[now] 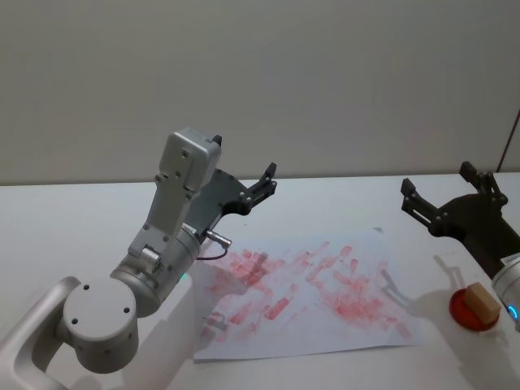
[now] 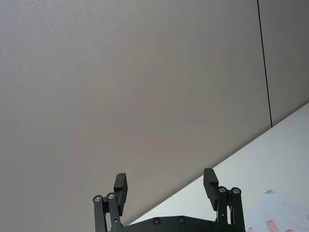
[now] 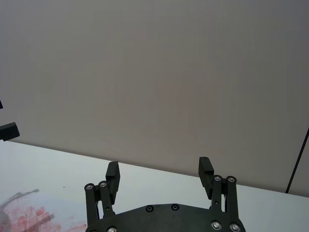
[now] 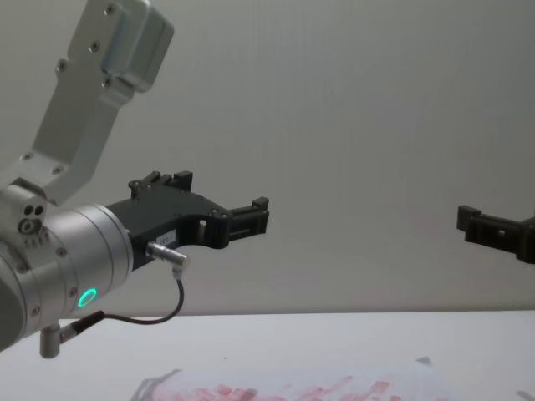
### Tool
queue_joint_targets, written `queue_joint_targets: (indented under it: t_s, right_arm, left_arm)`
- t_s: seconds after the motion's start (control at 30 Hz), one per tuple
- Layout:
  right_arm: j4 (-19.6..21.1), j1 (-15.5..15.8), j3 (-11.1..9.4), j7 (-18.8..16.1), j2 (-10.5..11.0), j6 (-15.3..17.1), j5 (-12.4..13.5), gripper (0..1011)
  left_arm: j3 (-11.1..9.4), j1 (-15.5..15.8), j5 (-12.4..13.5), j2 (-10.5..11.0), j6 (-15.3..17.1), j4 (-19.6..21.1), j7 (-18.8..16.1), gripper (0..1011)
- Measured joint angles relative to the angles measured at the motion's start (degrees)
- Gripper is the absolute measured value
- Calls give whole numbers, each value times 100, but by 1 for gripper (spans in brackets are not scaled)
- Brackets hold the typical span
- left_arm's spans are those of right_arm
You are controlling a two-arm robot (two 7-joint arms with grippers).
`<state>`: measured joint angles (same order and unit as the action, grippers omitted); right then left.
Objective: Use the one hand to pick up the stamp and affix it onto the A4 paper.
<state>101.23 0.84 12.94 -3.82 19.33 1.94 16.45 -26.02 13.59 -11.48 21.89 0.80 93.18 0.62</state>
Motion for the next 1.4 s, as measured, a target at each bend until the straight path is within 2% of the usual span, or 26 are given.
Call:
queue_joint_targets:
  t_s: [1.17,1.4]
  right_arm:
    - [0,1,-2,-1,2,1,2,1001]
    - [121,179,-54,92,109,20,66,1001]
  left_arm:
    - [0,0,0,0,0,0,0,1001]
    - [0,0,0,0,0,0,0,1001]
